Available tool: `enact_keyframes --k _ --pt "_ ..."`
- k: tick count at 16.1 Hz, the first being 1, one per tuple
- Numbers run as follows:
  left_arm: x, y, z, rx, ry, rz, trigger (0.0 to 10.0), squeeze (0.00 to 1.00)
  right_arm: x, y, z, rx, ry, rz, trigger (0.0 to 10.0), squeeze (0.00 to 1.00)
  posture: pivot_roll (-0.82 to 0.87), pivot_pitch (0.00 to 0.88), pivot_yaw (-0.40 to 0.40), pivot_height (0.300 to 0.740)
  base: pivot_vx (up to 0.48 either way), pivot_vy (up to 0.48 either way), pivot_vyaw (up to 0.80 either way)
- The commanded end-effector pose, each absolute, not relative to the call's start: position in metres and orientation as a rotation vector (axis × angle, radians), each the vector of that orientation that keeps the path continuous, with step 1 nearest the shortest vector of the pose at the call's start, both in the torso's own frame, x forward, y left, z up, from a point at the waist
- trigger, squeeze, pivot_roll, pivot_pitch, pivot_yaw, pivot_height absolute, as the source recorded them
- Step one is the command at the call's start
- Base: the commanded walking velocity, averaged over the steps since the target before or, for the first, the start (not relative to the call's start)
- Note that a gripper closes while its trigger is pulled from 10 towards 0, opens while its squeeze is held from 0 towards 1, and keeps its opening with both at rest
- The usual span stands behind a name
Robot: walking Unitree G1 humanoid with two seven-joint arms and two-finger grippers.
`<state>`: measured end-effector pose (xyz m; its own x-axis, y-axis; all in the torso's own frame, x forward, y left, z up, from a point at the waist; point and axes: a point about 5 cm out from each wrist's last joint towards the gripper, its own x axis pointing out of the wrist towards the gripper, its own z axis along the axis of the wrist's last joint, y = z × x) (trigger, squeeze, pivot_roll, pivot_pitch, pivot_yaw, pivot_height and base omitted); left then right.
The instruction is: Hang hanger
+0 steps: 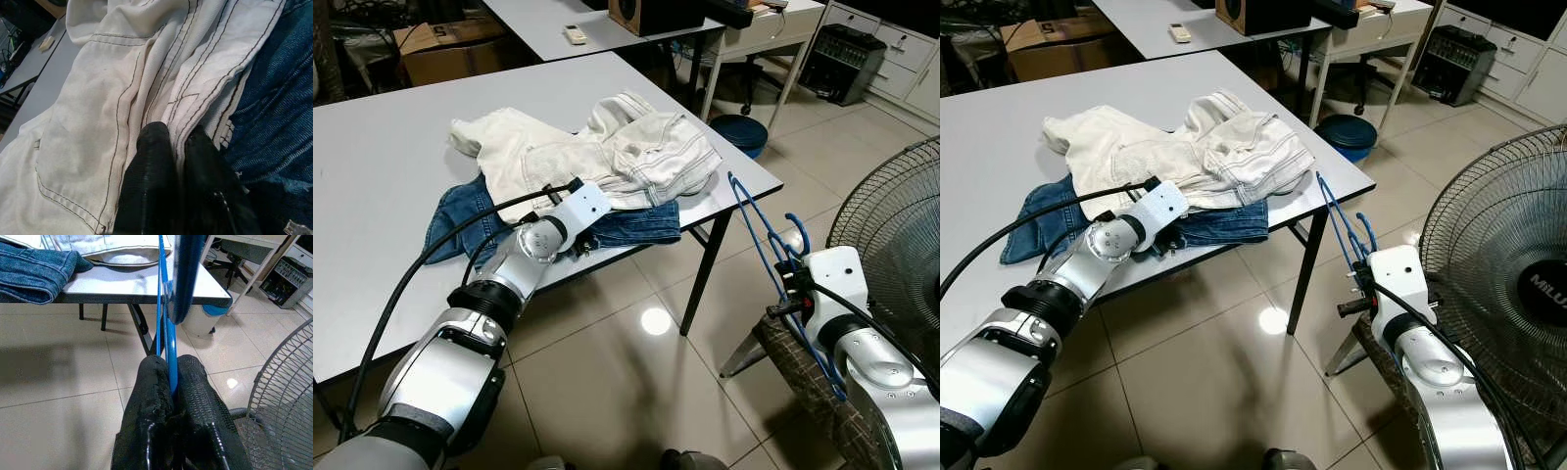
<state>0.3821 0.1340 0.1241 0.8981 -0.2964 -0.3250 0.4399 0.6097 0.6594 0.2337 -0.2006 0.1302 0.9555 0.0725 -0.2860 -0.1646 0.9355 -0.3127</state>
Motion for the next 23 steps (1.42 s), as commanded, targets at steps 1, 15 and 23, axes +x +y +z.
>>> enact_keyframes --k 1,15,23 --pt "0.385 0.140 0.128 0.802 0.204 -0.415 0.0 0.00 0.235 -0.202 0.133 -0.359 0.261 0.124 10.0 0.00 -0.12 0.014 -0.013 0.740 0.000 0.000 0.00" --pt "0.361 0.212 0.174 0.886 0.112 -0.639 0.0 0.00 0.235 -0.196 0.129 -0.345 0.265 0.138 10.0 0.00 -0.08 0.027 -0.025 0.740 0.000 0.000 0.00" --pt "0.352 0.273 0.213 0.977 0.144 -0.466 0.0 0.00 0.236 -0.193 0.126 -0.339 0.268 0.150 10.0 0.00 -0.07 0.028 -0.029 0.740 0.000 0.000 0.00"
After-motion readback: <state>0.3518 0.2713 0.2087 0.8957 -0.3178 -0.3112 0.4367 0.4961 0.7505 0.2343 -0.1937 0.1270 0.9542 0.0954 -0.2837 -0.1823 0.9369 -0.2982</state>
